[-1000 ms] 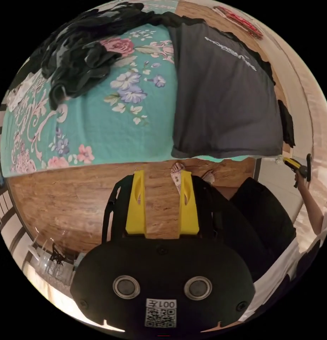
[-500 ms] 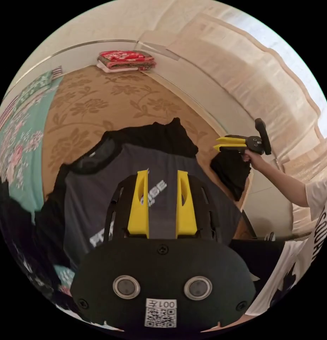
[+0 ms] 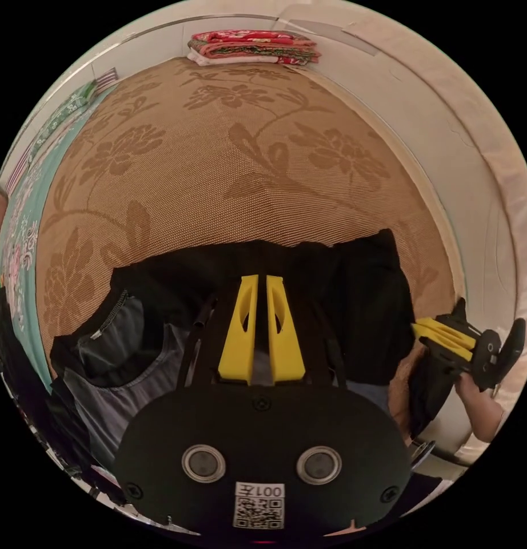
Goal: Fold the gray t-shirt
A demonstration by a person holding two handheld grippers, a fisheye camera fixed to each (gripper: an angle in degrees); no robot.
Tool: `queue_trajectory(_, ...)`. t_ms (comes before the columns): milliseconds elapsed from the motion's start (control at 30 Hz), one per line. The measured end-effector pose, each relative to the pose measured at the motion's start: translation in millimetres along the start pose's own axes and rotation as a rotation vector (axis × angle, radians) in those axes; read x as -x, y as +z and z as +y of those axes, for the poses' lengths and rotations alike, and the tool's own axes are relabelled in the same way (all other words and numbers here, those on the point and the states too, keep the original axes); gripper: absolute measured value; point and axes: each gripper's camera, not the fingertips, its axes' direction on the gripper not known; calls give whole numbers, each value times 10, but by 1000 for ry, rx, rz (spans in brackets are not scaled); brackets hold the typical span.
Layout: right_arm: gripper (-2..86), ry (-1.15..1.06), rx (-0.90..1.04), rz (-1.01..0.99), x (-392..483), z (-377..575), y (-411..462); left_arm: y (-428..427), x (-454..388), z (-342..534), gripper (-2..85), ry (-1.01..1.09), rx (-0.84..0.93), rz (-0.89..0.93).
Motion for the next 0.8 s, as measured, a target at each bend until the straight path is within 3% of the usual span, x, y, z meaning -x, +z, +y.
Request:
queue_trajectory(167, 5, 94, 16, -107, -294, 215, -394, 96, -363, -606, -14, 115, 47, -88)
queue_trajectory(300, 5, 15, 107, -152, -261, 194, -221, 71, -628, -1001, -6, 143, 58, -128)
queue_trajectory(433, 6, 13, 45, -151, -225, 124, -343, -51, -1178, -1511, 69, 396, -23, 91)
queue_trajectory(500, 5, 5, 20, -120, -155, 94, -450, 19, -1425, -1798, 129, 500, 52, 182)
queue_trajectory(567, 5, -19, 10, -114, -77, 72, -527, 255, -1727, -2172, 183, 624, 243, 274)
queue_trajectory(667, 5, -78, -8, -84, 60, 43, -676, 537, -1986, -2501, 168, 769, 398, 179)
queue_trajectory(800, 5, -82, -67, -80, 106, 46, -917, 559, -2149, -2780, 138, 905, 468, 126)
